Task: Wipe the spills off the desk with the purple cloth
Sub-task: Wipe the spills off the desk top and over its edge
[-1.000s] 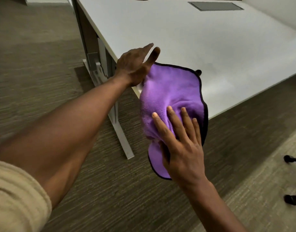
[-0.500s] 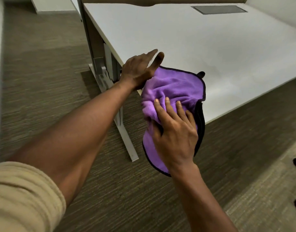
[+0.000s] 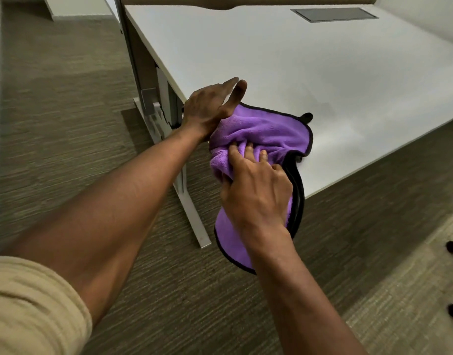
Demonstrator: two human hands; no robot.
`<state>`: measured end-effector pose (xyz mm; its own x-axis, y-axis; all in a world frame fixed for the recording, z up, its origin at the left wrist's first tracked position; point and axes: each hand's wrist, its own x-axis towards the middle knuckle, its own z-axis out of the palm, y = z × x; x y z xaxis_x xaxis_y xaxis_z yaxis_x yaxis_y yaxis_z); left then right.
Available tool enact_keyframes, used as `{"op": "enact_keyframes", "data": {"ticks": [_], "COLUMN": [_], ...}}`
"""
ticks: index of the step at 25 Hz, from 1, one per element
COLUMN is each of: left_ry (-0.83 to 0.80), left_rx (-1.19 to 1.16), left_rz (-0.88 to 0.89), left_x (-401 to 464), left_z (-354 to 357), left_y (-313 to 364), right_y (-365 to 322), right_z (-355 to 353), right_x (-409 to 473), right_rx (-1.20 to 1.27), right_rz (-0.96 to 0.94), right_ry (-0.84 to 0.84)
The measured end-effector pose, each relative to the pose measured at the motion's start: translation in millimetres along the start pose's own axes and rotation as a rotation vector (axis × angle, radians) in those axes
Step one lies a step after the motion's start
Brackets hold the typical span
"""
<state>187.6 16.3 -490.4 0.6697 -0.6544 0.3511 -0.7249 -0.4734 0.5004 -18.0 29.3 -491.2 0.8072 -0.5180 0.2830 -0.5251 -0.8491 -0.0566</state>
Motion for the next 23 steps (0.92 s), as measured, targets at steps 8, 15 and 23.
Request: {"op": "enact_keyframes", "data": {"ticks": [8,15,23], "left_ry": [0.054,0.035,0.061], "left_rx": [-0.026,-0.047,-0.026], "left_rz": [0.025,-0.009,0.000], "left_x": [-2.9,-2.1,-2.8], "left_z": [3.6,3.9,2.9], "left_y": [-3.6,-3.6,0.6], "right_y": [114.1,128.4,63.3], "right_z": [15.0,7.4,-13.3], "right_x": [-65.3,-30.1,-37.4], "right_rx": [0.483,0.676,0.232], "right_rz": [-0.452,0.006,-0.316], "right_ry": [0.204,0.187,-0.055]}}
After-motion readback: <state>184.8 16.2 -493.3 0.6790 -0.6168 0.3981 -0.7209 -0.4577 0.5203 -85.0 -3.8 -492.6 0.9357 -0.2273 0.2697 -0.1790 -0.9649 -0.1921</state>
